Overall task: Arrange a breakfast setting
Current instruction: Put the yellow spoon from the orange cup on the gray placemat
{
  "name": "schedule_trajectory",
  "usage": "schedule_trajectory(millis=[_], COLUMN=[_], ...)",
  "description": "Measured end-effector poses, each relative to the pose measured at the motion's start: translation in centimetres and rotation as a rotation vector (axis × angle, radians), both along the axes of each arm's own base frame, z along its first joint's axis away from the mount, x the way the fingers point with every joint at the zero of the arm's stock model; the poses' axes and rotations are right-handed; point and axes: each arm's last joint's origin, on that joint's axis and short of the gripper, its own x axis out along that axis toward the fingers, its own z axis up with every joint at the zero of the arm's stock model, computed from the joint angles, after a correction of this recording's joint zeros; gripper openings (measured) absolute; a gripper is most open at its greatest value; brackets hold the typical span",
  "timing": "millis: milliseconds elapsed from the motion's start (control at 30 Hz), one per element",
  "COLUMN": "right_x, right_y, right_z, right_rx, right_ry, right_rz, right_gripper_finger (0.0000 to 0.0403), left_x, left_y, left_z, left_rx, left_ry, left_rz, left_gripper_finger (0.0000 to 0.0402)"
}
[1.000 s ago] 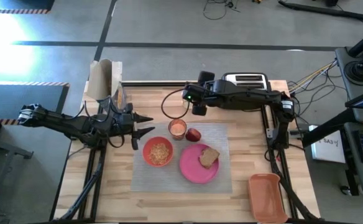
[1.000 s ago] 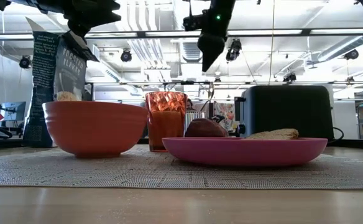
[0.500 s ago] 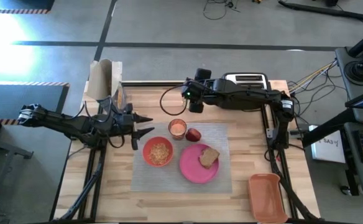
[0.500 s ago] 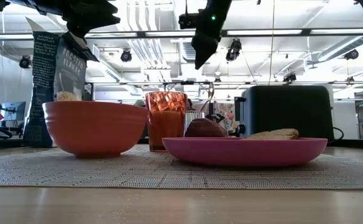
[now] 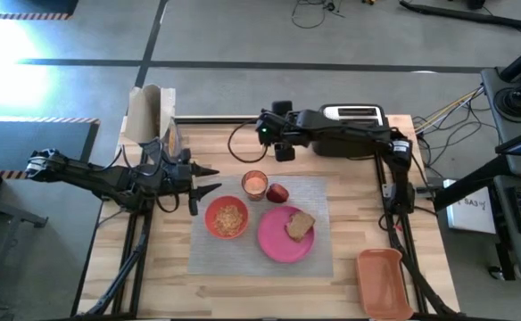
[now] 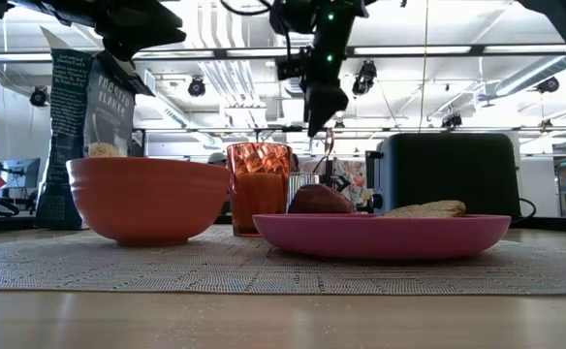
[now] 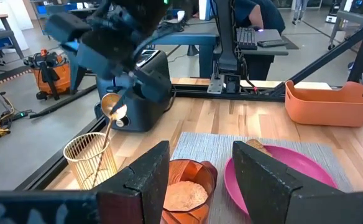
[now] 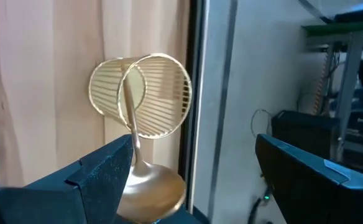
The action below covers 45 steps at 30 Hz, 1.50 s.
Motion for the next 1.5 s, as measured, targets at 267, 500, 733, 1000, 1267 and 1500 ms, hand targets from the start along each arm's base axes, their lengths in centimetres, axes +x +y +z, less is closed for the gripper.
schedule_trajectory(millis=[267, 500, 733, 1000, 1267, 1500], right_x=[0.7, 1.1, 1.2, 1.2, 1.2, 1.2], right_y=[-0.4, -0.9, -1.0, -1.0, -1.0, -1.0], right_z=[-2.3, -4.3, -5.2, -5.6, -5.6, -5.6], right_rx=[0.016, 0.025, -0.026, -0.018, -0.017, -0.014], right_ry=[0.103, 0.190, 0.273, 0.298, 0.292, 0.280], right_rz=[0.019, 0.030, 0.044, 0.047, 0.041, 0.024], right_gripper_finger=[0.0327, 0.0327, 0.0327, 0.0327, 0.0251, 0.0174], left_x=[-0.1, -0.1, -0.2, -0.3, -0.3, -0.3], left_y=[0.1, 0.2, 0.2, 0.2, 0.2, 0.2], left_z=[0.0, -0.2, -0.3, -0.4, -0.4, -0.5], left_rx=[0.006, 0.015, 0.018, 0.021, 0.021, 0.022], left_ry=[0.003, 0.021, 0.034, 0.048, 0.050, 0.054], left_rz=[0.021, 0.048, 0.049, 0.050, 0.050, 0.050], left_gripper_finger=[0.0160, 0.0160, 0.0160, 0.0160, 0.0160, 0.0160])
